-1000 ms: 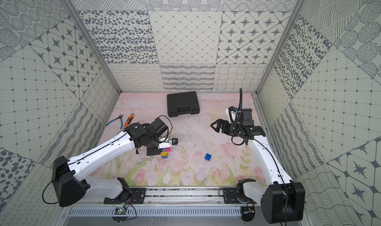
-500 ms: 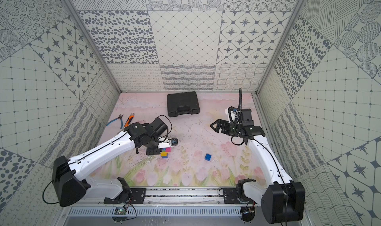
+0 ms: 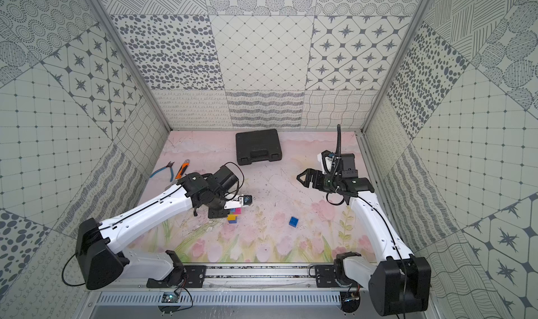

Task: Assemble a spoon with lego
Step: Assemble the lego brick with the lego brick.

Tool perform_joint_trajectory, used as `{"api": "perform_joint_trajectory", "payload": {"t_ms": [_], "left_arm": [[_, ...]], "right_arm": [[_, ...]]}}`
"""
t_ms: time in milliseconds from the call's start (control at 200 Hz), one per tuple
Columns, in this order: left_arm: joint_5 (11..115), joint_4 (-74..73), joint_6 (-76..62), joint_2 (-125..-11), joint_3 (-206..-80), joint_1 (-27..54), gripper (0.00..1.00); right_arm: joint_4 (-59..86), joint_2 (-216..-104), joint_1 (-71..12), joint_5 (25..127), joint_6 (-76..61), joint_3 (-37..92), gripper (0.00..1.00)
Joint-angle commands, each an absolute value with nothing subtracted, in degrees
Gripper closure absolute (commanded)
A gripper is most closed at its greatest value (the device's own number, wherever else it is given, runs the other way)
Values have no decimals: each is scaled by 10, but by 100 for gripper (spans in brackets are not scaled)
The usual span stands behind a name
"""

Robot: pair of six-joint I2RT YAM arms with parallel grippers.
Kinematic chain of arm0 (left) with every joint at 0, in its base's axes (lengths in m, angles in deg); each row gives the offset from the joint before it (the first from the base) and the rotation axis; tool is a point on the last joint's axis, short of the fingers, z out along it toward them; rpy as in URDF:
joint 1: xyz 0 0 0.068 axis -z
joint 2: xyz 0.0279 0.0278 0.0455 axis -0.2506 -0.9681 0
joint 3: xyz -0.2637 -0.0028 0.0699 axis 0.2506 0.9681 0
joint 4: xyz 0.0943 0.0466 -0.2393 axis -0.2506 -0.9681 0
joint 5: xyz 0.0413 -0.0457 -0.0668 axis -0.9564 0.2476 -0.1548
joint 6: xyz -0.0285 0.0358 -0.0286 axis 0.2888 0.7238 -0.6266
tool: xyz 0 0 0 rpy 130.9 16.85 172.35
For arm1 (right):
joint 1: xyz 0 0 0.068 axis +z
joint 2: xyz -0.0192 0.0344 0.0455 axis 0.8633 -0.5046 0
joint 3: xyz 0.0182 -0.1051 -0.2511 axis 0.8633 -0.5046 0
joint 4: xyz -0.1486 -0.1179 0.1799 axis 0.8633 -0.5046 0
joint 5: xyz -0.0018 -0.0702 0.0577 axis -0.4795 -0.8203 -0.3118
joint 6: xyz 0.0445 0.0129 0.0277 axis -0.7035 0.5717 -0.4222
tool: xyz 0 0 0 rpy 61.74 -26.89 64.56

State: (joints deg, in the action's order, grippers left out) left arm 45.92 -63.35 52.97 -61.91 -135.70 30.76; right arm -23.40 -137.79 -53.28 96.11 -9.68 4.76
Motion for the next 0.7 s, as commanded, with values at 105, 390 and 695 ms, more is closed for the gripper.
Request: {"api": "perform_joint_trajectory", "payload": {"t_ms": [105, 390, 695], "left_arm": [[468, -616, 544, -619, -1349, 303, 85], [468, -610, 546, -620, -1342, 300, 85], [476, -624, 549, -604, -1325, 300, 86]], "right_arm": [[-221, -1379, -529, 956, -85, 42, 2], [-219, -1376, -526, 958, -84, 40, 2], [-216, -1372, -523, 960, -85, 37, 2]]}}
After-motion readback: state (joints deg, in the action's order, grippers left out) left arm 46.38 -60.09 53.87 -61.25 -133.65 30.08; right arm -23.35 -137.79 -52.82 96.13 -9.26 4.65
